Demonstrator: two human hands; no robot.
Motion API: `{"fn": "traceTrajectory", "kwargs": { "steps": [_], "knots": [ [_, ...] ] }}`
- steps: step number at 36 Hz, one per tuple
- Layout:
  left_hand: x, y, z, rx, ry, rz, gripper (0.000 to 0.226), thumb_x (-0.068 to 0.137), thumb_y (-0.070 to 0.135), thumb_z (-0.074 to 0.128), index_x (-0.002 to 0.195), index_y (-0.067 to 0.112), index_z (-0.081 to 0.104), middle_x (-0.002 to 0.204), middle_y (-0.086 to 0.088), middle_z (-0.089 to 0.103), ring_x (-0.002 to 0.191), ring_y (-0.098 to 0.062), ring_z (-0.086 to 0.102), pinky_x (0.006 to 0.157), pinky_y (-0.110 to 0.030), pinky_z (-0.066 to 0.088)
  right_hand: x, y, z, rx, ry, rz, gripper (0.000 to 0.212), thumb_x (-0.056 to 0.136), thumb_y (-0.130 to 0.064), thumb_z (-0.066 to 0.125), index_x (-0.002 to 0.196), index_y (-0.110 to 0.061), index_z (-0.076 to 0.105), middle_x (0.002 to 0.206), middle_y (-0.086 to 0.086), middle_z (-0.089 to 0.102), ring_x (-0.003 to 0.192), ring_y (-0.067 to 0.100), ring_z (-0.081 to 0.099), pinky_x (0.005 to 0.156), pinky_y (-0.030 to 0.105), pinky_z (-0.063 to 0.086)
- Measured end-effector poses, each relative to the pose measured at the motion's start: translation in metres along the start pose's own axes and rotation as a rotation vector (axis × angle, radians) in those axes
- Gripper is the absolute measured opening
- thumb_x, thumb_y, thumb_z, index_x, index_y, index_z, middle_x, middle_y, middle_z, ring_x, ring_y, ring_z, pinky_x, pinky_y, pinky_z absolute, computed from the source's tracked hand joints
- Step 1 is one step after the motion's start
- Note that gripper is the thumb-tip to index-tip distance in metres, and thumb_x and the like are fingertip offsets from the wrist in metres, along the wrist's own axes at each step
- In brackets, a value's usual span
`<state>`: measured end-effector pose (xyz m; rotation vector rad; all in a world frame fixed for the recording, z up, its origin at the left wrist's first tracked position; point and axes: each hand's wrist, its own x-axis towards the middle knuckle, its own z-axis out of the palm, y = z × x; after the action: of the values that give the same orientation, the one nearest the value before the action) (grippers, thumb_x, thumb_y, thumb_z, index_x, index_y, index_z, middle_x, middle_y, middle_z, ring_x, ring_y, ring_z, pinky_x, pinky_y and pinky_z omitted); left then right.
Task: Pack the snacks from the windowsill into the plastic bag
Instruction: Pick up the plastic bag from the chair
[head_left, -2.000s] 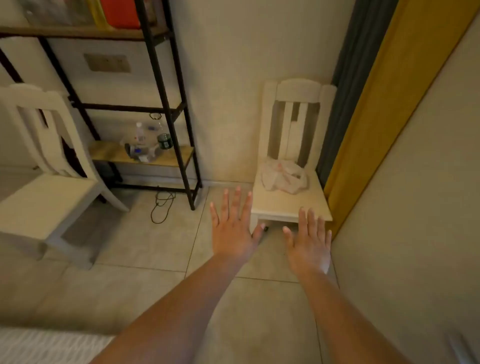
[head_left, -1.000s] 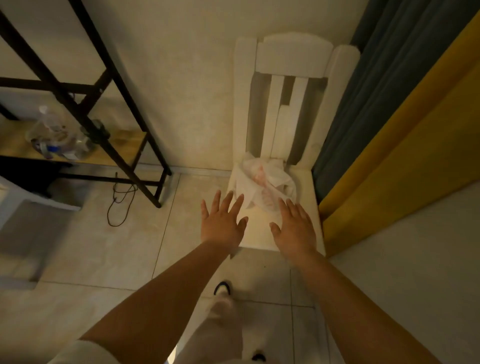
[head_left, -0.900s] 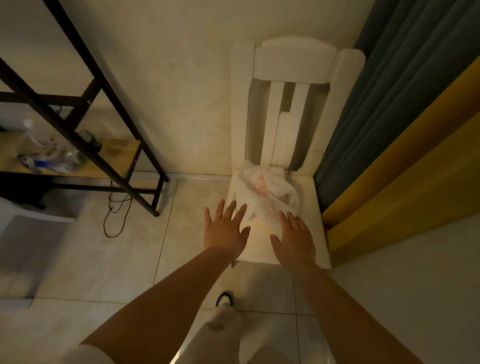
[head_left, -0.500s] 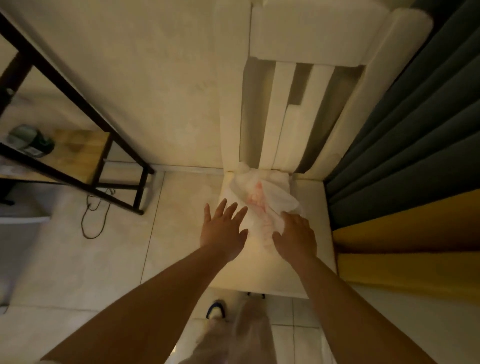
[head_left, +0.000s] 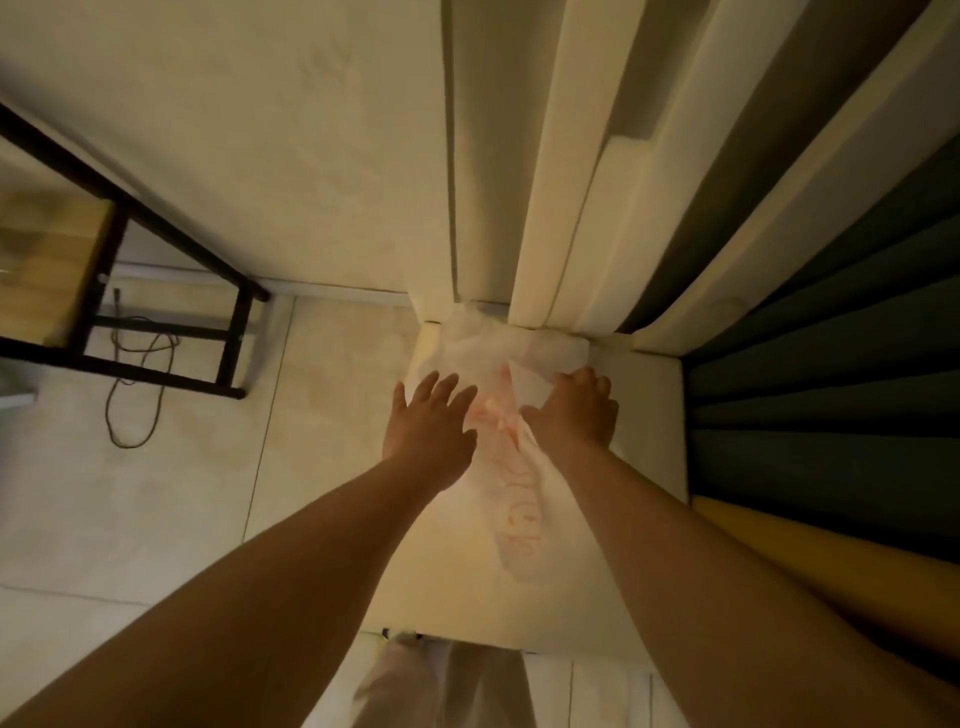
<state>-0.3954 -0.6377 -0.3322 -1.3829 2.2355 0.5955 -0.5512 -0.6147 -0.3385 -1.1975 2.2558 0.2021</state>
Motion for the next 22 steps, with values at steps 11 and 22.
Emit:
{"fn": "traceTrajectory", "kwargs": {
  "steps": [11,22],
  "knots": [
    [0.005,0.010,-0.054,0.124,0.213,0.077,0.078,0.094,0.049,0.044,0.151,0.032,-0.006,0.160,-0.002,0.006,0.147,-0.023,0.008,0.118,-0.047,-0.002,-0.019,0.004,-0.038,1.241,-0.422,0.213,0.024,0.099,-0.031,0.042,0.108,-0.017,0.058,0.122,0.008,0.057,0.113,0.030,0.054,0.104,0.048,0.042],
    [-0.035,0.028,-0.124,0.173,0.195,0.230,0.050,0.093,0.050,0.046,0.142,0.046,0.034,0.158,0.007,0.011,0.146,-0.018,0.006,0.117,-0.054,-0.003,-0.123,0.031,-0.140,1.343,-0.701,-0.160,0.049,0.040,-0.046,0.089,0.074,-0.016,0.071,0.073,0.007,0.062,0.066,0.018,0.060,0.067,0.031,0.050]
  ]
}}
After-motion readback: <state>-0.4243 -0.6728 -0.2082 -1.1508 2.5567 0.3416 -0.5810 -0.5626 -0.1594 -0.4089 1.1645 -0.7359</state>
